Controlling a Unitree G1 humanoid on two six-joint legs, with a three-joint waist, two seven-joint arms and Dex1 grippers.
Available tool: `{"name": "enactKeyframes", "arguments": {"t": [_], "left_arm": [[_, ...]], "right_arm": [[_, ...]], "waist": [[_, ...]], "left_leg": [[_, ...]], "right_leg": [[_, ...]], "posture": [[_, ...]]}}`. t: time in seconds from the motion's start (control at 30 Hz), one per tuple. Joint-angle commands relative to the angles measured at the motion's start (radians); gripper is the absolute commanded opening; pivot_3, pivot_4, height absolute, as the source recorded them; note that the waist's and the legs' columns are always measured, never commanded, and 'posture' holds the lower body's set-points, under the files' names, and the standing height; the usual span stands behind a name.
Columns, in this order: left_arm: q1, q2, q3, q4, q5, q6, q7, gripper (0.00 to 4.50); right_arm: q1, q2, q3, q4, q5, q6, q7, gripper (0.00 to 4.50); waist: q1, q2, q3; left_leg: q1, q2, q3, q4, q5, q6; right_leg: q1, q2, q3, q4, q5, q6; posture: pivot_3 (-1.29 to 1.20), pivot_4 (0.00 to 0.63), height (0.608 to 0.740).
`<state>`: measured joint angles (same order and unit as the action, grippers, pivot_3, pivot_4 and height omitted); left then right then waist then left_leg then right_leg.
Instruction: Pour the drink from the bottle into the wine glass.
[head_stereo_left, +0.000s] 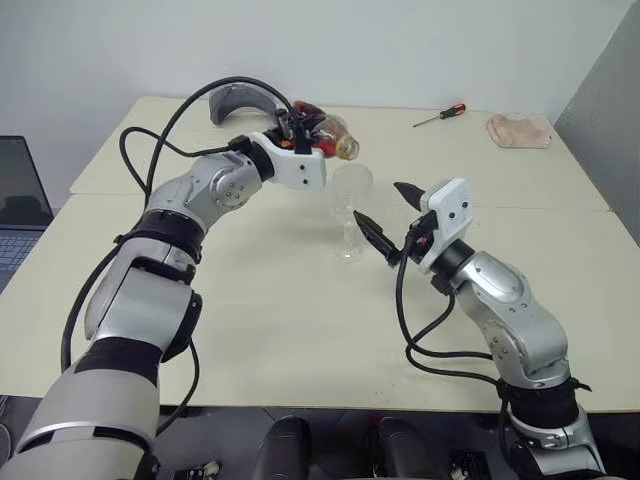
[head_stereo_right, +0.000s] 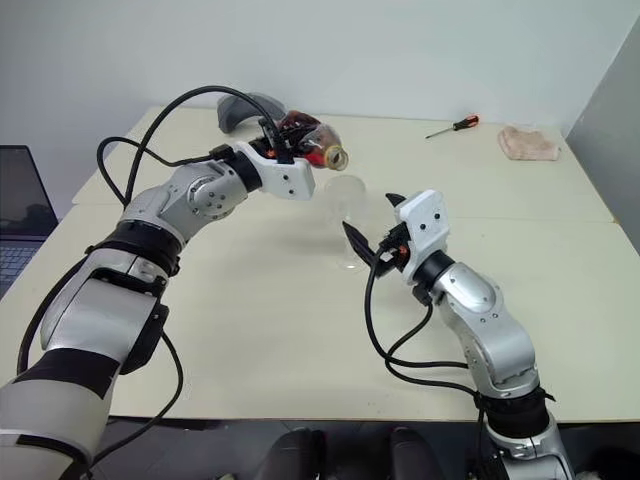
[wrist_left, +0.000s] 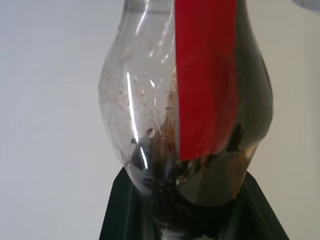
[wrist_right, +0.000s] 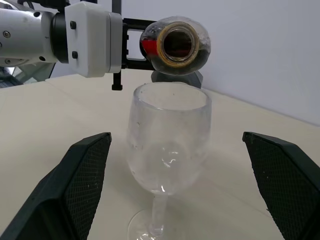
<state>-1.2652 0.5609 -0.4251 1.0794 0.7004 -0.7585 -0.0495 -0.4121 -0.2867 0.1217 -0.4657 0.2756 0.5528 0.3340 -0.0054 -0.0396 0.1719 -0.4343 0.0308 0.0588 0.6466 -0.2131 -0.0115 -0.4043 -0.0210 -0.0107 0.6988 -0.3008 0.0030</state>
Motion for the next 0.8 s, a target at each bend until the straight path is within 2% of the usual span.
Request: {"name": "enactKeyframes", "arguments": {"t": [0.03,0.8], "left_arm": [[-0.053,0.024,0.007,-0.004,0.005,-0.018,0.044,0.74],[-0.107,0.052,-0.070,0.044,0.112,-0.038,0.182,0.74]], "right_arm": [[-0.020,0.002,0.001,-0.037,-0.003,-0.001,0.005,4.50],[-0.038,0.001,0.005,-0.034,-0.020,0.020,0.004,4.50]], "waist": [[0.000,0.000,0.000],[0.000,0.000,0.000]], "left_leg": [[0.000,0.000,0.000,0.000,0.000,0.000],[0.000,0.000,0.000,0.001,0.000,-0.001]], "right_leg": [[0.000,0.000,0.000,0.000,0.000,0.000],[0.000,0.000,0.000,0.001,0.000,0.000]], "posture": [[0.00,0.150,0.740],[0.00,0.150,0.740]]}}
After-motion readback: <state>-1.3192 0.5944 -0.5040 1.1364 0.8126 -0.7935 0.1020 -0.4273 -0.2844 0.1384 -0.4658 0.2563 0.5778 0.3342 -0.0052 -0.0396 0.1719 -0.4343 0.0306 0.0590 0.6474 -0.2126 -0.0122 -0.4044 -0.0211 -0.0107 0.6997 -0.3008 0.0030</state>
